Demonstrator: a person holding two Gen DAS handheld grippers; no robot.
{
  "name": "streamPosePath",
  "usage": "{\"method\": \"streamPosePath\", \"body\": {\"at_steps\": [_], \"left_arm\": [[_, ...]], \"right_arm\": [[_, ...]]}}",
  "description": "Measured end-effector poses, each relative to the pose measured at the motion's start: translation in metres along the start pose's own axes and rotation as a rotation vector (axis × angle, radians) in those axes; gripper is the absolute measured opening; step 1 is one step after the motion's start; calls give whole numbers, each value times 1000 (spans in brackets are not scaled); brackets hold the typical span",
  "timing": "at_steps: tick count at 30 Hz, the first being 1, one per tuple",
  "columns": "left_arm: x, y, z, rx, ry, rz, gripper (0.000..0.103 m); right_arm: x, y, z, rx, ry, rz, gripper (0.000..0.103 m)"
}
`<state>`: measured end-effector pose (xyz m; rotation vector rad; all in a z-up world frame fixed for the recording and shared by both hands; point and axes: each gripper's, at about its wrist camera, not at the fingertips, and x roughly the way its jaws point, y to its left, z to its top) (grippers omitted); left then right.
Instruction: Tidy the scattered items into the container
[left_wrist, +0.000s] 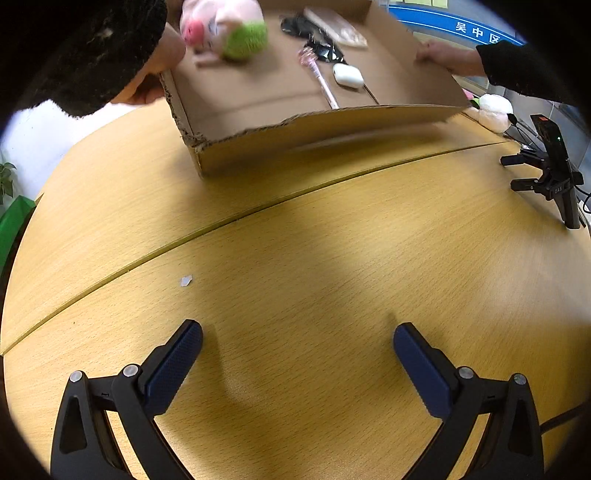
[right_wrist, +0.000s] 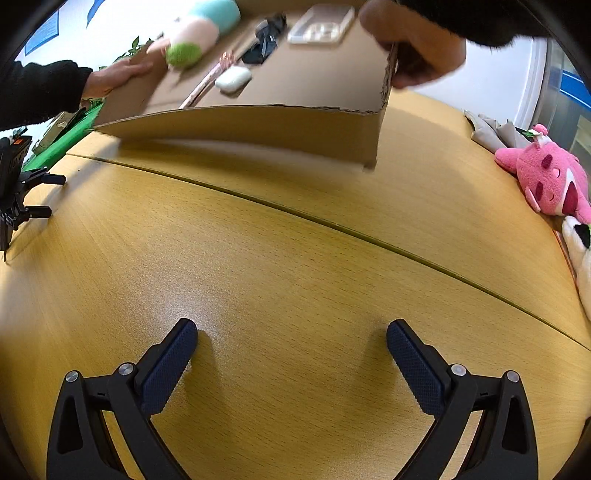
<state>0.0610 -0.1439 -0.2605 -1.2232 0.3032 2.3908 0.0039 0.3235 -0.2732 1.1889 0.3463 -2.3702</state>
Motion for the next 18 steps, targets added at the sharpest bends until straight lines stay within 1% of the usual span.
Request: {"method": "streamPosePath", "body": {"at_steps": [18], "left_arm": [[4, -1, 2, -1, 2, 1, 103]], "right_arm": [[0, -1, 0, -2, 0, 2, 103]]}}
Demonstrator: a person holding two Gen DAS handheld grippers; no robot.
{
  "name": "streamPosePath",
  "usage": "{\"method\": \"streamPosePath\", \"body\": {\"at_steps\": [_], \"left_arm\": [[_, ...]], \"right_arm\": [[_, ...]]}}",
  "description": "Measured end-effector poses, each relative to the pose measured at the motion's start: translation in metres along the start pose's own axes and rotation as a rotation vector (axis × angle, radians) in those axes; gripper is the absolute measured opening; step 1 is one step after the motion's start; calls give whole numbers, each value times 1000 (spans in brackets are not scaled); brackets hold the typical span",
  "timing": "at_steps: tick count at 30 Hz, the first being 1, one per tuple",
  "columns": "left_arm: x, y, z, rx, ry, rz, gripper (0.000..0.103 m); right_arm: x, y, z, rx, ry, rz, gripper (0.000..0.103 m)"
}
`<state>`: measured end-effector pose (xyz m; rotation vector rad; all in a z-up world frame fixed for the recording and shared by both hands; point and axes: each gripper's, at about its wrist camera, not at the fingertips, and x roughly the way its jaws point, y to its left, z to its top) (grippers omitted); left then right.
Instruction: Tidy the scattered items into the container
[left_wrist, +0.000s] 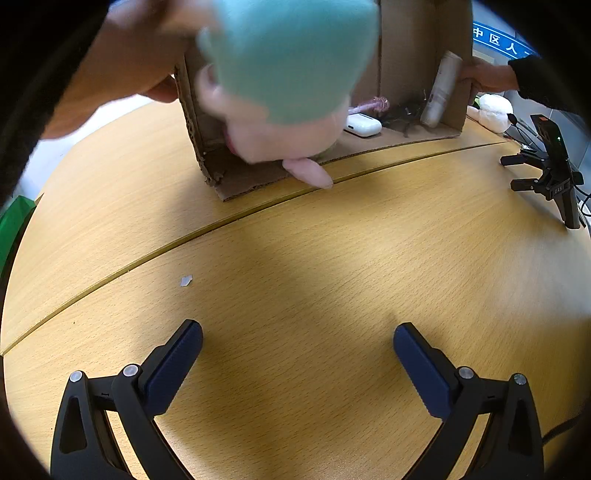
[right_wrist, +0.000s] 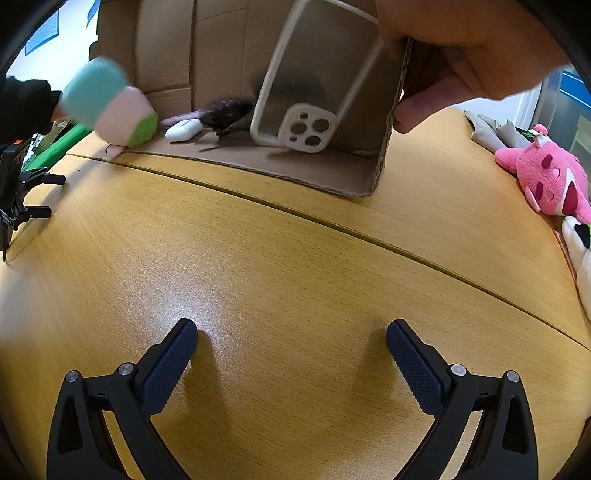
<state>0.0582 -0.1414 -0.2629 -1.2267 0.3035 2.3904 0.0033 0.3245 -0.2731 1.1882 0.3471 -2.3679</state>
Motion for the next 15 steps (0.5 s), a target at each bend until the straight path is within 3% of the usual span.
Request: {"method": "streamPosePath", "body": {"at_steps": [15], "left_arm": [[2, -2, 1, -1, 1, 1, 103]], "right_arm": [[0, 0, 1, 0, 0, 0, 103]]}}
